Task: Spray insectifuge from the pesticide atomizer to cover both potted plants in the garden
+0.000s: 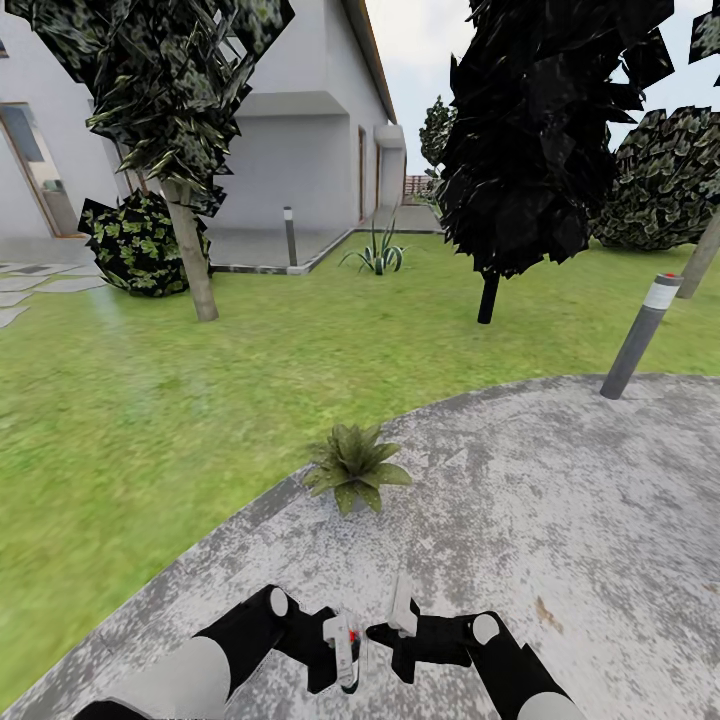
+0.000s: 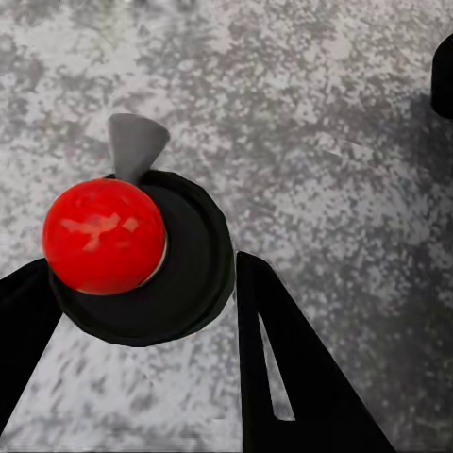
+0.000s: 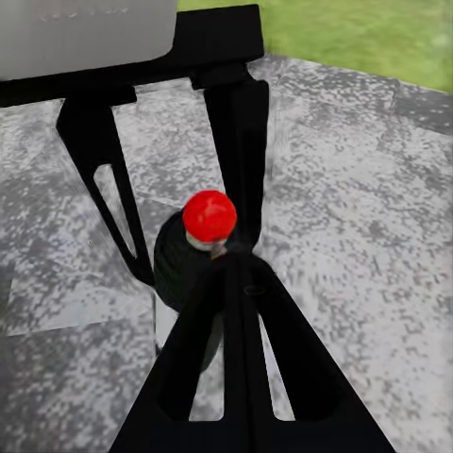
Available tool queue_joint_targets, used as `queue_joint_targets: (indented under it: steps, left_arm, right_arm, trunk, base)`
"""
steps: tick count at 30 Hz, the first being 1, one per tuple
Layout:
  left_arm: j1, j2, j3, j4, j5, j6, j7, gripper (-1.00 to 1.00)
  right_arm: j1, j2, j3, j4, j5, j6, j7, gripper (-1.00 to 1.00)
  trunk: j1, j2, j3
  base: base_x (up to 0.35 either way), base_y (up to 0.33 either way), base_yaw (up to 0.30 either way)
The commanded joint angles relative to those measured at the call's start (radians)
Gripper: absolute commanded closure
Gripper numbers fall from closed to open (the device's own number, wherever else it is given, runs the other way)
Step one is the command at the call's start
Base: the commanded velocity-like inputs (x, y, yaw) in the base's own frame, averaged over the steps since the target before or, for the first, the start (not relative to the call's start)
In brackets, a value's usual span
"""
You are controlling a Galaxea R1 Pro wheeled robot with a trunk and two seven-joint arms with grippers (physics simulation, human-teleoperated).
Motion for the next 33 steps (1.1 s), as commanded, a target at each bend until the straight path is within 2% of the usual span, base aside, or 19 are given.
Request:
queue_joint_targets:
  steps: [1, 8, 11, 12, 13, 14, 17, 18, 20, 21, 22, 23, 24, 25, 26, 27, 29, 30, 33]
  left_arm:
    - [-0.001, 0.058, 0.003, -0.002, -0.009, -0.002, 0.0, 1.0]
    - [0.0, 0.157, 0.002, 0.032, -0.009, 0.001, 0.004, 1.0]
    - [0.0, 0.227, 0.003, 0.069, -0.006, -0.002, 0.008, 1.0]
    - [0.0, 0.242, 0.003, 0.072, -0.006, -0.002, 0.008, 1.0]
    - [0.0, 0.271, 0.004, 0.079, -0.004, -0.004, 0.009, 1.0]
    - [0.0, 0.307, 0.005, 0.111, -0.003, -0.005, 0.01, 1.0]
    - [0.0, 0.319, 0.007, 0.136, 0.002, -0.003, 0.032, 1.0]
    - [0.0, 0.319, 0.008, 0.138, 0.021, -0.003, 0.06, 1.0]
    - [0.0, 0.313, 0.014, 0.149, 0.112, -0.001, 0.16, 1.0]
    - [0.0, 0.308, 0.016, 0.166, 0.235, -0.001, 0.264, 1.0]
    - [0.0, 0.306, 0.017, 0.174, 0.293, -0.002, 0.305, 1.0]
    - [0.0, 0.302, 0.017, 0.188, 0.382, -0.002, 0.357, 1.0]
    - [0.006, 0.301, 0.018, 0.216, 0.519, -0.007, 0.426, 1.0]
    - [0.02, 0.301, 0.019, 0.227, 0.619, -0.013, 0.479, 1.0]
    - [0.036, 0.301, 0.018, 0.23, 0.684, -0.016, 0.515, 1.0]
    - [0.062, 0.299, 0.018, 0.23, 0.771, -0.026, 0.568, 1.0]
    - [0.105, 0.298, 0.019, 0.235, 0.882, -0.111, 0.647, 1.0]
    - [0.125, 0.298, 0.018, 0.237, 0.922, -0.167, 0.677, 1.0]
    - [0.173, 0.297, 0.018, 0.239, 1.004, -0.244, 0.754, 1.0]
  right_arm:
    - [-0.001, 0.002, -0.008, -0.001, 0.007, -0.003, 0.006, 1.0]
    - [-0.001, 0.001, -0.008, -0.002, 0.008, -0.003, 0.006, 1.0]
    - [-0.001, -0.002, -0.008, -0.001, 0.01, -0.003, 0.006, 1.0]
    - [-0.001, -0.002, -0.008, -0.002, 0.01, -0.003, 0.006, 1.0]
    - [-0.001, -0.003, -0.009, -0.002, 0.009, -0.003, 0.006, -1.0]
    - [-0.001, -0.006, -0.01, -0.003, 0.01, -0.003, 0.006, -1.0]
    - [-0.001, -0.008, -0.012, -0.002, 0.012, -0.003, -0.005, -1.0]
    - [-0.001, -0.009, -0.013, -0.003, 0.013, -0.003, -0.011, -1.0]
    - [-0.001, -0.016, -0.014, -0.003, 0.012, -0.003, -0.057, -1.0]
    - [-0.001, -0.035, -0.014, 0.001, 0.01, -0.003, -0.142, -1.0]
    - [-0.001, -0.046, -0.013, 0.003, 0.008, -0.003, -0.184, -1.0]
    - [0.0, -0.064, -0.014, 0.007, 0.006, -0.002, -0.244, -1.0]
    - [0.002, -0.097, -0.023, 0.018, 0.005, -0.002, -0.322, -1.0]
    - [0.003, -0.119, -0.053, 0.044, 0.003, -0.002, -0.383, -1.0]
    - [0.004, -0.13, -0.093, 0.072, 0.003, -0.002, -0.432, -1.0]
    - [0.005, -0.141, -0.177, 0.126, 0.003, -0.002, -0.514, -1.0]
    - [0.007, -0.158, -0.325, 0.229, 0.005, -0.003, -0.673, -1.0]
    - [0.007, -0.163, -0.363, 0.258, 0.005, -0.004, -0.747, -1.0]
    - [0.016, -0.166, -0.398, 0.286, 0.002, -0.022, -0.916, -1.0]
  trunk:
    - [0.0, 0.0, -0.001]
    - [0.0, 0.0, -0.001]
    - [0.0, 0.0, -0.001]
    - [0.0, 0.0, -0.001]
    - [0.0, 0.0, -0.001]
    - [0.0, 0.0, -0.001]
    - [0.0, 0.0, -0.001]
    - [0.0, 0.0, -0.001]
    - [0.0, 0.0, -0.001]
    - [0.0, 0.0, -0.001]
    - [0.0, 0.0, -0.001]
    - [0.0, 0.0, -0.001]
    - [0.0, 0.0, -0.001]
    - [0.0, 0.0, -0.001]
    - [0.0, 0.0, -0.001]
    - [0.0, 0.0, -0.001]
    - [0.0, 0.0, -0.001]
    - [0.0, 0.0, -0.001]
    - [0.0, 0.0, -0.001]
  base:
    - [0.0, 0.0, 0.0]
    - [0.0, 0.0, 0.0]
    - [0.0, 0.0, 0.0]
    - [0.0, 0.0, 0.0]
    - [0.0, 0.0, 0.0]
    - [0.0, 0.0, 0.0]
    - [0.0, 0.0, 0.0]
    - [0.0, 0.0, 0.0]
    - [0.0, 0.0, 0.0]
    - [0.0, 0.0, 0.0]
    - [0.0, 0.0, 0.0]
    - [0.0, 0.0, 0.0]
    - [0.0, 0.0, 0.0]
    - [0.0, 0.0, 0.0]
    - [0.0, 0.0, 0.0]
    - [0.0, 0.0, 0.0]
    - [0.0, 0.0, 0.0]
    - [0.0, 0.0, 0.0]
    - [0.0, 0.0, 0.0]
